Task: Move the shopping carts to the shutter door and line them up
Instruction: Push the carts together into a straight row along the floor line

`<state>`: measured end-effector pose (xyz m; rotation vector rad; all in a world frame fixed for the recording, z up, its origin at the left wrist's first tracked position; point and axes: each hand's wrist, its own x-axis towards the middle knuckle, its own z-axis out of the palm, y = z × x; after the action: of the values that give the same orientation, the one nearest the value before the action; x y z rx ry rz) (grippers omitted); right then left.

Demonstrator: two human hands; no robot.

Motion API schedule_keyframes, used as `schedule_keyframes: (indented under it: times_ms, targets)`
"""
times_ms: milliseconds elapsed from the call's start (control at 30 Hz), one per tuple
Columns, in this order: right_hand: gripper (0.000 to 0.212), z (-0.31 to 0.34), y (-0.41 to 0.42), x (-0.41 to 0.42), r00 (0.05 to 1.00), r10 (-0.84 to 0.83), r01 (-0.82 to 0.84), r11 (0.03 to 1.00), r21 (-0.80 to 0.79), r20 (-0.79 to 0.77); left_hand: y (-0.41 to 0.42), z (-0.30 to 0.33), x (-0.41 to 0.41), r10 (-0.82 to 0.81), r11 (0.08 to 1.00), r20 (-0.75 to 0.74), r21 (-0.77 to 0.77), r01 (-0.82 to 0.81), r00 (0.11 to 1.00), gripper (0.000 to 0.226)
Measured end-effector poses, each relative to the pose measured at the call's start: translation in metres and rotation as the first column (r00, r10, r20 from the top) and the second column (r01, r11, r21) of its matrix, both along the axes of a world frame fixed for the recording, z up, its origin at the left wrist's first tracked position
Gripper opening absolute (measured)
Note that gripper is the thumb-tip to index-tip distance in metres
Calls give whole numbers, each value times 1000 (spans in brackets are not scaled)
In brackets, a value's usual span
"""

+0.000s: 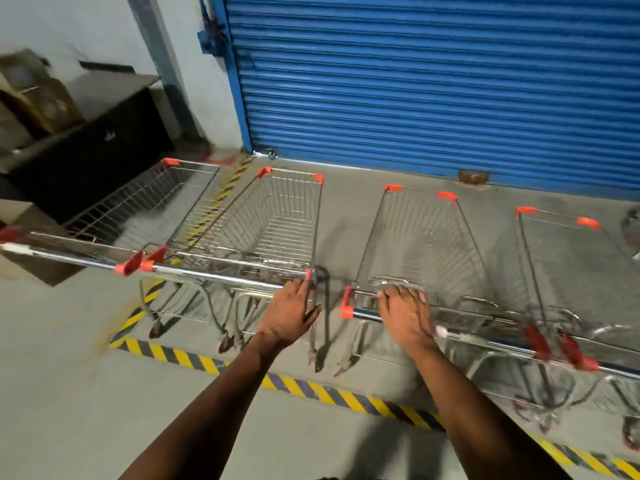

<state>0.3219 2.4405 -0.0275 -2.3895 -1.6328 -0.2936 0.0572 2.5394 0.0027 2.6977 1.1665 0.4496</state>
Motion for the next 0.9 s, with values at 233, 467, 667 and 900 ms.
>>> schedule_keyframes:
  times_ms: [233, 467, 667, 900]
  targets:
    - [37, 9, 75, -160, 988, 146, -143, 988, 50, -44, 50, 4, -137, 112, 993, 39, -43, -110, 993, 46]
    - [14, 1, 137, -251, 970, 244, -244, 969, 48, 4, 101, -14, -218, 189, 977, 38, -112, -183, 981, 43]
    - [31, -21, 183, -287, 963, 239, -246, 968, -46, -126, 150, -20, -242, 203, 963, 36, -188, -192, 979, 50]
    - [66, -36, 215, -309, 976, 208, -214, 969, -122, -58, 213, -41, -255, 71, 977, -233, -179, -115, 970, 59]
